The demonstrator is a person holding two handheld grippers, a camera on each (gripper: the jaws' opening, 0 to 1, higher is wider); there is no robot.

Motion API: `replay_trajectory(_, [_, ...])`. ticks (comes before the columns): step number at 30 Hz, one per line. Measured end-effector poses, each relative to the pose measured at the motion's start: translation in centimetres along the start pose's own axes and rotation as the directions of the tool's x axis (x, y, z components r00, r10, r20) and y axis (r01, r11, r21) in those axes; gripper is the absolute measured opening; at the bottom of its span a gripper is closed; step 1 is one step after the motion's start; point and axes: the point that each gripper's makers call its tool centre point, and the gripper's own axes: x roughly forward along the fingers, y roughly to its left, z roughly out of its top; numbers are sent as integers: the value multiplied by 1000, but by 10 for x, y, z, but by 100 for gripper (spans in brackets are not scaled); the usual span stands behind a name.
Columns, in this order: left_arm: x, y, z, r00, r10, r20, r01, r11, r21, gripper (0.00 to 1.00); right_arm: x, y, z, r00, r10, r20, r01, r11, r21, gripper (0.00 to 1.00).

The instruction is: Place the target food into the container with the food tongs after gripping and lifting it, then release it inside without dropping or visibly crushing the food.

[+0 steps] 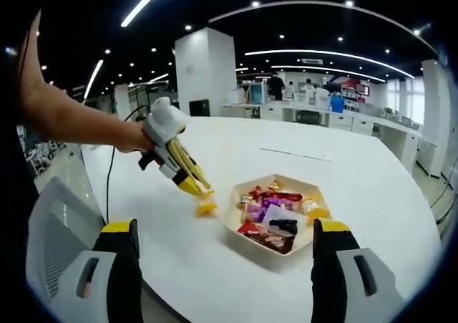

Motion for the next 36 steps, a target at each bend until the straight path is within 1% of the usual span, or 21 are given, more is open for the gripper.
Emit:
replay_trajectory(3, [-6,1,-4,1000,2,-9,-2,1000,1,25,0,0,0,1000,1,1,-1,1000,3,98])
replay_trajectory(6, [-10,-7,7,999,-39,33,37,997,62,25,0,2,0,1000,10,0,-10,1000,0,98])
replay_trajectory(8, [-10,-18,17,995,-80,66,71,988,137,26,0,2,0,1000,11,-1,-11,1000,-1,98])
replay_trajectory(10, [-6,-22,19,995,-83,48,70,973,218,26,0,2,1,1000,11,3,-11,1000,1,99])
replay_trajectory(11, [-2,-20,17,998,-58,21,49,950,308,26,0,1,1,1000,9,1,-9,1000,2,99])
replay_trajectory(12, [1,-23,15,997,-72,-3,68,930,360,25,0,1,0,1000,8,1,-8,1000,4,99])
replay_trajectory(14, [3,-35,8,991,-128,-46,136,916,377,26,0,1,0,1000,9,1,-9,1000,7,99])
replay_trajectory(17, [0,-35,7,989,-137,-52,146,918,368,26,0,2,0,1000,11,2,-11,1000,0,99])
replay_trajectory(18, [-4,-36,7,989,-145,-41,150,913,380,25,0,2,1,1000,9,5,-9,1000,1,99])
replay_trajectory(21, [-13,-37,4,984,-170,-53,178,926,332,25,-1,0,3,1000,2,13,-2,1000,9,99])
replay_trajectory(23, [-17,-39,4,982,-183,-48,188,917,352,25,0,0,2,1000,3,9,-3,1000,9,99])
replay_trajectory(24, [-18,-40,1,980,-189,-63,199,906,373,25,0,0,1,1000,6,6,-6,1000,9,99])
replay_trajectory(27, [-17,-33,-9,983,-129,-127,178,823,539,25,1,3,1,1000,14,3,-14,1000,-1,99])
replay_trajectory(28, [-17,-34,-11,982,-133,-136,186,821,540,25,1,3,1,1000,14,3,-14,1000,0,99])
replay_trajectory(30, [-14,-35,-8,983,-120,-136,179,768,615,25,0,2,0,1000,11,1,-11,1000,2,99])
replay_trajectory(31, [-13,-41,-11,977,-142,-157,209,766,607,25,0,2,1,1000,11,4,-11,1000,4,99])
replay_trajectory(32, [-12,-47,-13,971,-166,-170,236,753,614,25,0,2,1,1000,10,5,-10,1000,3,99])
replay_trajectory(33, [-11,-47,-11,974,-157,-163,226,722,654,25,0,1,1,1000,9,2,-9,1000,1,99])
replay_trajectory(34, [-9,-47,-12,972,-147,-183,233,699,677,25,0,2,1,1000,11,1,-11,1000,2,99])
replay_trajectory(35, [-8,-49,-13,969,-153,-195,246,690,681,25,1,2,1,1000,12,3,-13,1000,2,99])
replay_trajectory(36, [-5,-48,-11,971,-142,-190,236,665,708,25,0,2,1,1000,11,2,-11,1000,-2,99])
